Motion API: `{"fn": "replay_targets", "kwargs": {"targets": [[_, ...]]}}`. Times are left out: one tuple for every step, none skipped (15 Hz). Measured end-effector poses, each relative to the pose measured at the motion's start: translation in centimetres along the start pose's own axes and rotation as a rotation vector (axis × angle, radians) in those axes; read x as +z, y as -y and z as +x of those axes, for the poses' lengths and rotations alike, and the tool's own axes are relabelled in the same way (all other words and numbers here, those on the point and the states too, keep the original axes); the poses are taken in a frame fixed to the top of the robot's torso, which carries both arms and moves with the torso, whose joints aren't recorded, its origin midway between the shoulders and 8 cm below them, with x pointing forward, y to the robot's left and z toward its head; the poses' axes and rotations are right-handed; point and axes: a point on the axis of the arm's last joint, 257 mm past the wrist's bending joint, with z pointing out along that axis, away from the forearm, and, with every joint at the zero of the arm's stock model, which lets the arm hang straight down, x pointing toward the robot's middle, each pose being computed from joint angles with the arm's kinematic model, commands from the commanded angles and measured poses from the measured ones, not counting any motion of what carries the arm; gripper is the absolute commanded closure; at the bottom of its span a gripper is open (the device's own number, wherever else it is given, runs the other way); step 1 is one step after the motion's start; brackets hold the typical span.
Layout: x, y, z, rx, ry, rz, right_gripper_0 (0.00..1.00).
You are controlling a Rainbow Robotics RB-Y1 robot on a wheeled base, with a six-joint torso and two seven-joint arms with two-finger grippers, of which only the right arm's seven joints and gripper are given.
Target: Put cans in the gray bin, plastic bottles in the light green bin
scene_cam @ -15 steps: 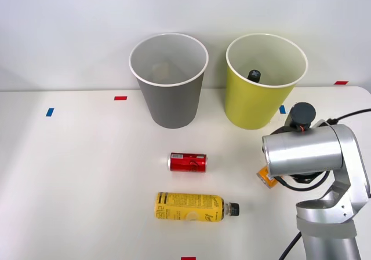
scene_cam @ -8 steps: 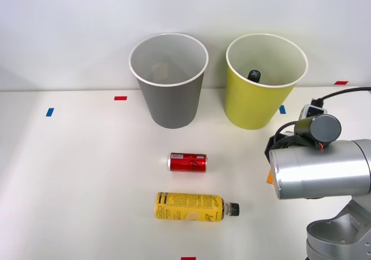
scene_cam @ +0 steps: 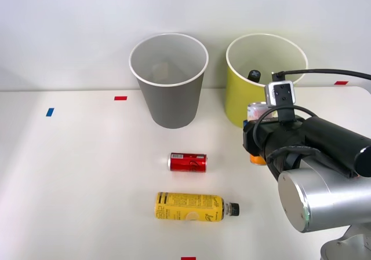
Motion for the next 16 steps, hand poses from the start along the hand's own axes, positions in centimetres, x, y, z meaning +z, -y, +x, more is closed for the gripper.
{"fn": "replay_targets", "kwargs": {"targets": [[-0.3,-1.1,-1.2,-0.027,0.044,-0.042,1.00],[-0.6,-2.0,-2.4,-0.047,0.092,-0.077,1.00],[-0.9,-2.7,-3.5,-0.057,0.135,-0.106,1.00],[-1.2,-3.4,-4.8,-0.055,0.184,-0.132,1.00],[-1.6,-4.2,-6.2,-0.044,0.239,-0.161,1.00],[-2.1,-4.9,-7.5,-0.029,0.287,-0.191,1.00],[-2.6,-5.9,-8.6,-0.010,0.326,-0.231,1.00],[-3.1,-6.6,-9.6,-0.004,0.353,-0.260,1.00],[-3.4,-7.0,-10.6,-0.006,0.377,-0.276,1.00],[-3.7,-7.4,-11.6,-0.011,0.399,-0.287,1.00],[-3.6,-7.8,-12.4,-0.009,0.414,-0.303,1.00],[-3.1,-8.3,-13.1,0.005,0.435,-0.330,1.00],[-2.5,-8.8,-14.1,0.023,0.464,-0.353,1.00],[-1.7,-9.1,-15.1,0.038,0.497,-0.367,1.00],[-0.8,-9.5,-16.2,0.044,0.527,-0.374,1.00],[-0.4,-9.8,-17.6,0.041,0.559,-0.379,1.00]]}}
